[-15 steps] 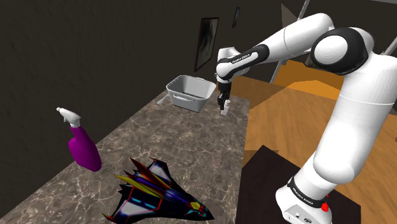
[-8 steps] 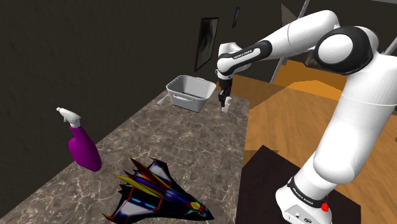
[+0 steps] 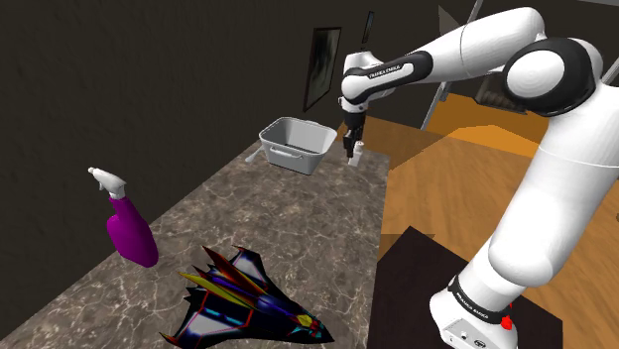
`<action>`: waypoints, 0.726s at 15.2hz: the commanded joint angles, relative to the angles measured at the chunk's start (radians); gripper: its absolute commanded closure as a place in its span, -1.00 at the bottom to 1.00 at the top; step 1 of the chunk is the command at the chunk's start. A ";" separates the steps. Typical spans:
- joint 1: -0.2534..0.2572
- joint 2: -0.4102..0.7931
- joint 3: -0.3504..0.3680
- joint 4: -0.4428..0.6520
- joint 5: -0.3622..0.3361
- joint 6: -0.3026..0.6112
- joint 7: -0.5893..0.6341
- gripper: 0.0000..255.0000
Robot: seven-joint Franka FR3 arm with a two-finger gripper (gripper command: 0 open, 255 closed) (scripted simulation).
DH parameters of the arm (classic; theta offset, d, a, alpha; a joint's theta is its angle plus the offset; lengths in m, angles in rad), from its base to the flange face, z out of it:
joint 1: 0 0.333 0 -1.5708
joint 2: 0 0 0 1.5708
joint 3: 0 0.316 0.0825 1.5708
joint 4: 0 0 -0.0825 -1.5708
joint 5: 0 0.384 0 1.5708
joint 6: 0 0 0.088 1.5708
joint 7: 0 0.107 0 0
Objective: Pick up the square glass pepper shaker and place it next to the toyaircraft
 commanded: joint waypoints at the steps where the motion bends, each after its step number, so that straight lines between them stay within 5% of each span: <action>1: 0.001 -0.011 0.000 0.015 0.000 -0.026 -0.001 1.00; 11: 0.003 -0.047 0.001 0.105 0.000 -0.152 -0.011 1.00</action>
